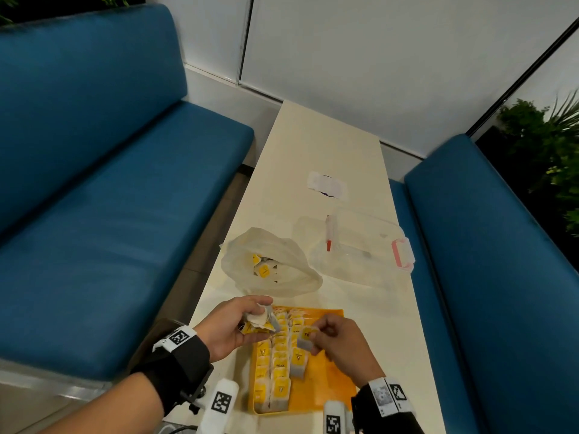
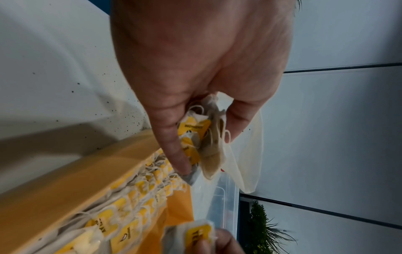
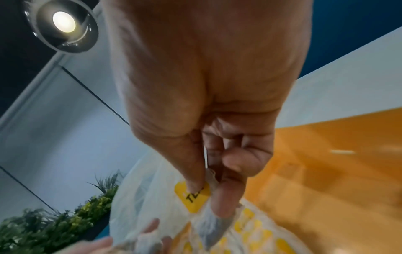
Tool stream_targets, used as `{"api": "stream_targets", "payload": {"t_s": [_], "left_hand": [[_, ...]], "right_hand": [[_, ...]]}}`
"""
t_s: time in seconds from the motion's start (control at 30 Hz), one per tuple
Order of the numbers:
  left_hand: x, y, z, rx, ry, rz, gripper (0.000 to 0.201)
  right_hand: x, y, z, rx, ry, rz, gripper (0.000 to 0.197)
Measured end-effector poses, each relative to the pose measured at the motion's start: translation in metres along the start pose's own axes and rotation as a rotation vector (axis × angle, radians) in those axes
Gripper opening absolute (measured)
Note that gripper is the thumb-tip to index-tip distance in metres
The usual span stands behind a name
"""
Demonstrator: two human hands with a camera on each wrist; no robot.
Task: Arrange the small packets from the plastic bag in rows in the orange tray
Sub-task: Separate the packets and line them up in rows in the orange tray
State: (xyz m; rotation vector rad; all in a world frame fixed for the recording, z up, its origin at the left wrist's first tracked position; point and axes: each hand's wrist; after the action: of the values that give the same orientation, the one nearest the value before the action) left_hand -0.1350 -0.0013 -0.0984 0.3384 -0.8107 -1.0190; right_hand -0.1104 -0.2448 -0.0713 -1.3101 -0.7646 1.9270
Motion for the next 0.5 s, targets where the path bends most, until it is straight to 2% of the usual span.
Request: {"api": "stream_targets", "payload": {"t_s": [0.27, 0.5], "left_hand": [[0.0, -0.001, -0.002, 0.008, -0.001, 0.002, 0.03], [0.001, -0.002, -0.003, 0.009, 0.004, -0.012, 0.03]], "right_hand": [[0.022, 0.049, 0.013, 0.216, -0.154, 0.14, 0.015], [0.039, 0.059, 0.01, 0.289, -0.11, 0.136, 0.013]]}}
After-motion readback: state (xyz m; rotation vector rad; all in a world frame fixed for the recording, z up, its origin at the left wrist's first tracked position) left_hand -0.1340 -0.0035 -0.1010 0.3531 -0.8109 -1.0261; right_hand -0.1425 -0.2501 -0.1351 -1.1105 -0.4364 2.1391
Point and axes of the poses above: each hand's wrist, its own z-axis away from the middle knuckle, its own x-axis out of the palm, y = z × x, and after that the axes turned 6 degrees about y, right-handed
